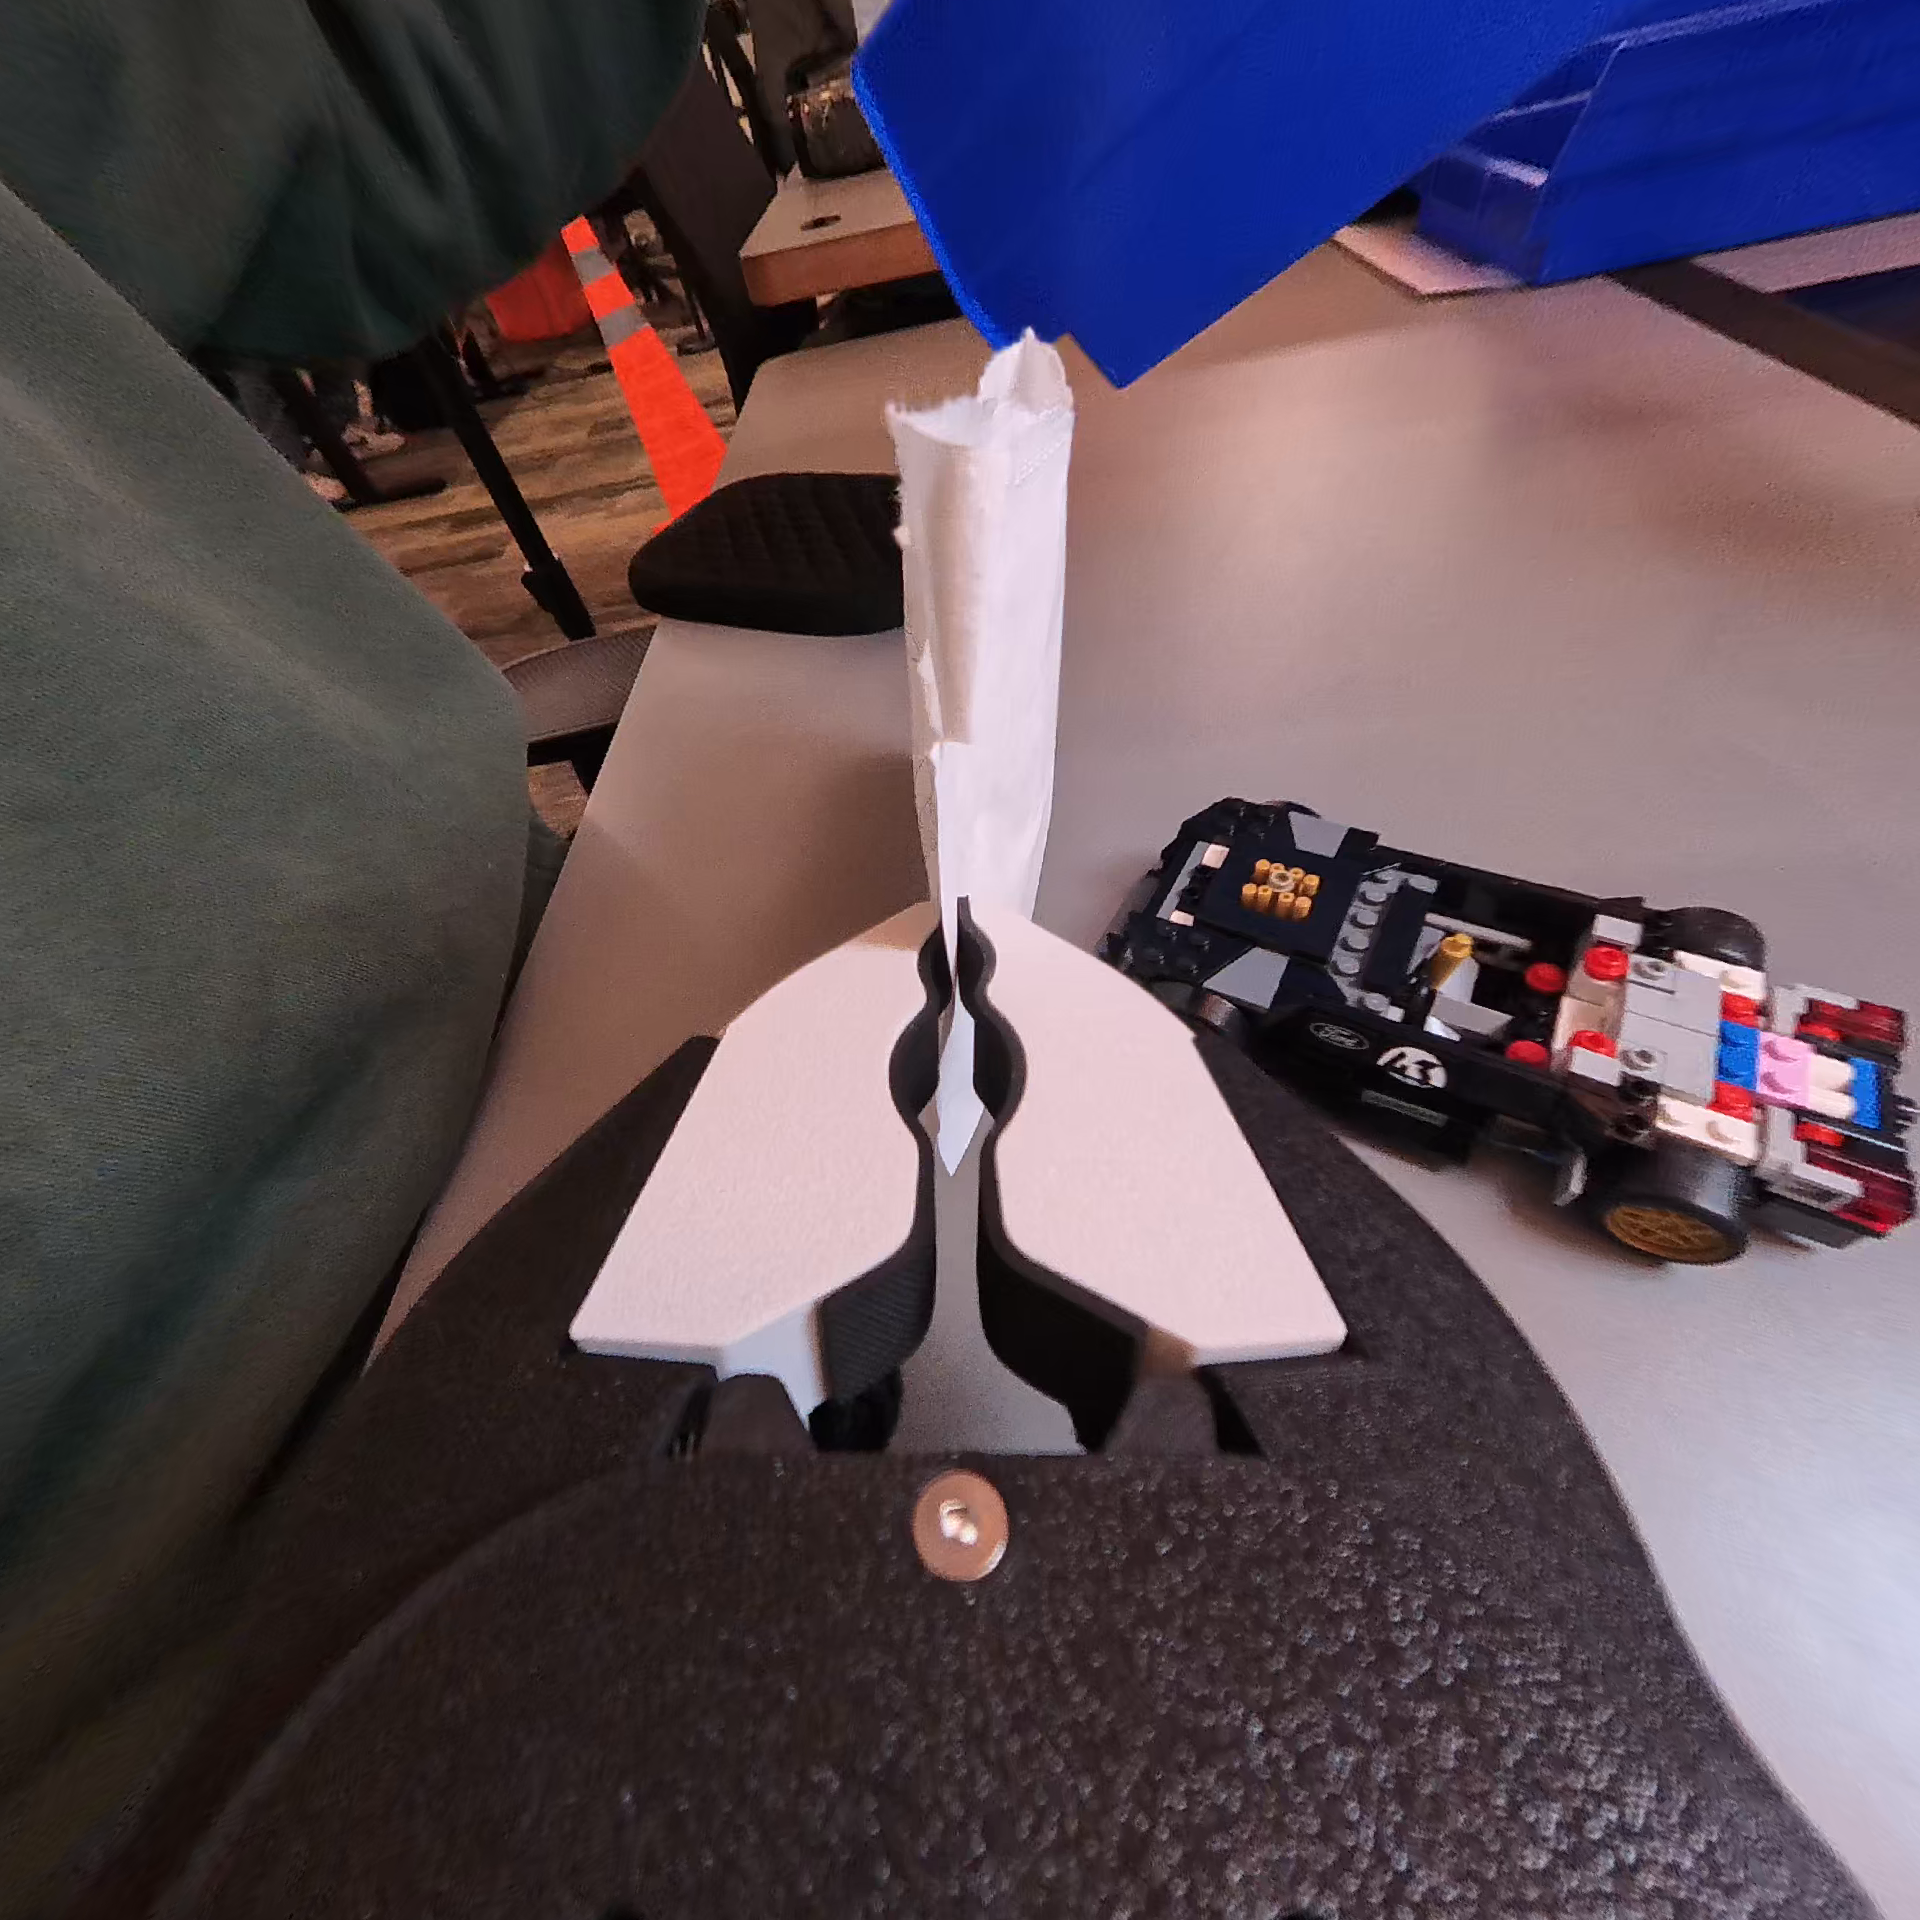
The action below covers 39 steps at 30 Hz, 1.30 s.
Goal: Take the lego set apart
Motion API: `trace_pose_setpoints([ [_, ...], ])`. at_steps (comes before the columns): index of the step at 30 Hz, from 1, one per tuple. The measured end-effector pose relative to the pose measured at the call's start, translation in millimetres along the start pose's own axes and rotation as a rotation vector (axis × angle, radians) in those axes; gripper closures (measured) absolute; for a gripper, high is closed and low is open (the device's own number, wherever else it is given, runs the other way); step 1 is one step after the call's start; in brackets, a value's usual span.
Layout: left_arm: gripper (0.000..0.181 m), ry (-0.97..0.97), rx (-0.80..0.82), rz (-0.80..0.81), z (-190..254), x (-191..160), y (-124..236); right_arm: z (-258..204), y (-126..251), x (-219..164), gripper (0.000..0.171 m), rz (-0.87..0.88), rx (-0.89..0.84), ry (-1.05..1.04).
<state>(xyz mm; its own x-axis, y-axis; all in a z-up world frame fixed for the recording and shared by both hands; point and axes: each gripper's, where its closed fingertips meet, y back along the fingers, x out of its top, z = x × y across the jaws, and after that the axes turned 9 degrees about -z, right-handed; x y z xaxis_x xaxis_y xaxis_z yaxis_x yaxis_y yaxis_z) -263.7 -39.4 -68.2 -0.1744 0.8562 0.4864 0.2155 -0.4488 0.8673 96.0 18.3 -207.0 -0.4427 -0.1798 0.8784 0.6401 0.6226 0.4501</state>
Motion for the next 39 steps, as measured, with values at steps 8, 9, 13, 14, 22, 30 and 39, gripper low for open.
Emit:
trace_pose_setpoints([
  [8,0.175,-0.006,-0.052,0.037,19.6,16.7,1.4,-9.9,-20.4,-8.8,0.171,-0.079,0.045,0.003],
  [9,0.175,0.000,-0.057,0.026,19.2,14.3,-1.1,-10.8,-21.7,-8.8,0.171,-0.084,0.048,0.004],
  [13,0.175,0.062,-0.055,-0.069,0.1,-15.7,-23.0,-16.3,-22.5,-13.4,0.171,-0.108,0.067,0.011],
  [14,0.175,0.094,-0.057,-0.101,-7.3,-28.2,-31.5,-17.6,-21.6,-14.6,0.171,-0.111,0.070,0.013],
  [22,0.175,0.368,-0.144,-0.256,-47.3,-115.6,-85.3,-20.4,-17.9,-15.3,0.171,-0.107,0.091,0.018],
  [30,0.175,0.464,-0.164,-0.332,-60.2,-153.7,-114.5,-19.9,-17.9,-15.5,0.171,-0.107,0.085,0.019],
  [39,0.161,0.477,-0.246,-0.340,-55.5,-163.6,-130.9,-19.2,-17.0,-16.0,0.171,-0.107,0.066,0.026],
])
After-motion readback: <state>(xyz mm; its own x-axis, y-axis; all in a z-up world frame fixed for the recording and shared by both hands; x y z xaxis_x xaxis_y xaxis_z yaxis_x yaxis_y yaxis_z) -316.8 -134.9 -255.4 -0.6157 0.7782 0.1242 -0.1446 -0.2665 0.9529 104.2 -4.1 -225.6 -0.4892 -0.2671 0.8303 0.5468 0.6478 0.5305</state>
